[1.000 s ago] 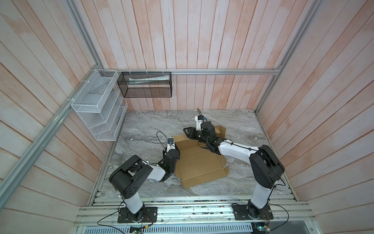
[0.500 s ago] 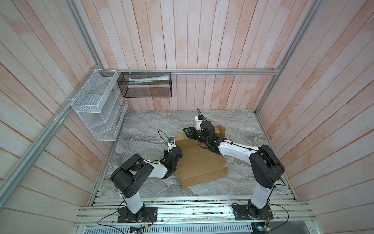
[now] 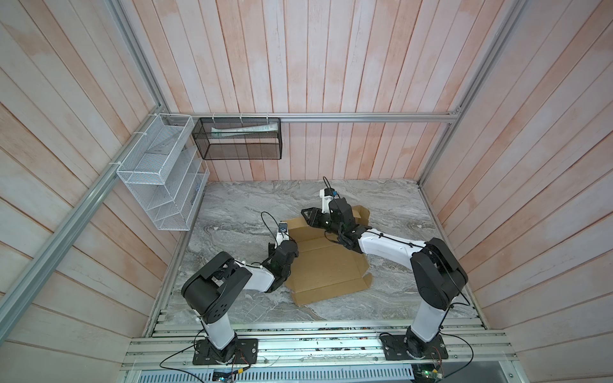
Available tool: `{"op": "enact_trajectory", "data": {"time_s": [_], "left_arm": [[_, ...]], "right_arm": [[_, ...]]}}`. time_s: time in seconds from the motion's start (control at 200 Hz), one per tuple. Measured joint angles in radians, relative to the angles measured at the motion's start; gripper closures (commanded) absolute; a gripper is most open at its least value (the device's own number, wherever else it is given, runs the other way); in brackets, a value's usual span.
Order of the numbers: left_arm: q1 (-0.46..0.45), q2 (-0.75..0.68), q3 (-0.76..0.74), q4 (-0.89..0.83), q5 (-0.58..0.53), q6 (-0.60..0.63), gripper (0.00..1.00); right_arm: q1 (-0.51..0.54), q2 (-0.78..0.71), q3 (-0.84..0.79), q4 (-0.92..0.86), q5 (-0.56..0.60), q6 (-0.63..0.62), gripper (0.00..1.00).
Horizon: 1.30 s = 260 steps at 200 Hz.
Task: Fold the paper box
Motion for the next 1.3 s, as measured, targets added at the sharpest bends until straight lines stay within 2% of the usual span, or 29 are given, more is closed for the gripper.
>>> {"op": "enact_trajectory", "data": {"time_s": [0.505, 0.8, 1.3], "left_arm": [[0.002, 0.013, -0.039, 0.13, 0.061, 0.078, 1.0], [0.002, 0.013, -0.041, 0.147, 0.076, 0.076, 0.76], [0.002, 0.006, -0.063, 0.099, 0.092, -0.015, 0.69]], "right_arm": [[0.001, -0.026, 0.018, -0.079, 0.021, -0.071, 0.58], [0.001, -0.026, 0.014, -0.08, 0.032, -0.069, 0.58], [0.001, -0.025, 0.009, -0.082, 0.053, -0.059, 0.58]]}}
